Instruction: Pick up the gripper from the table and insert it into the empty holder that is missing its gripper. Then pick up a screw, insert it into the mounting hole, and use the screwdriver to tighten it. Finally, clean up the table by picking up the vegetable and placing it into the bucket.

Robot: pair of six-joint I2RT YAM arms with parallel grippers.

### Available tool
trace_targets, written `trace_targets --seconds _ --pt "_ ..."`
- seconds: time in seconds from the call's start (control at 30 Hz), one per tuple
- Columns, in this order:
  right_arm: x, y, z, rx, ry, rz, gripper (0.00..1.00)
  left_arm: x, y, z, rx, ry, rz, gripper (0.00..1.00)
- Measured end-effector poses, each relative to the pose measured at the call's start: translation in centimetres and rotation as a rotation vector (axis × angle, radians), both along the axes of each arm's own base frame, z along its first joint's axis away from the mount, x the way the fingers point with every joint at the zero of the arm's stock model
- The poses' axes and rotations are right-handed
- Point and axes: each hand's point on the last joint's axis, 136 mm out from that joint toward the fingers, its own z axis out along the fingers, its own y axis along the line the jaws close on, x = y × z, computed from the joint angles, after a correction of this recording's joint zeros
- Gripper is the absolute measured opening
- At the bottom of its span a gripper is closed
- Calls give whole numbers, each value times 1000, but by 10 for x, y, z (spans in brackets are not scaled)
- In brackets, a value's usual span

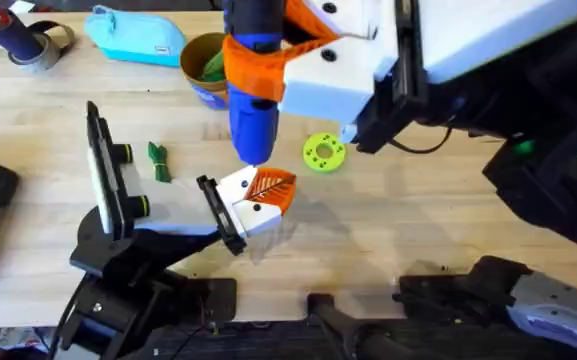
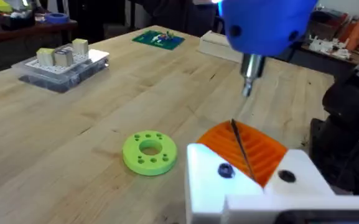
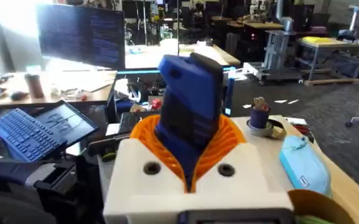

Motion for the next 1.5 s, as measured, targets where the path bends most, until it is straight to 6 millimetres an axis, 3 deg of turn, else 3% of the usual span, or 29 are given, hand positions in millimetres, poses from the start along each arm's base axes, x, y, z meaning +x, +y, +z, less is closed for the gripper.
trace_targets --seconds 0.13,0.37,1.5 --pt "-3 5 1 9 -9 18 23 0 0 0 0 0 0 15" --pt "2 18 -18 -30 30 36 23 0 0 0 0 0 0 15" --pt "4 28 -31 -57 32 49 23 0 0 0 0 0 0 15"
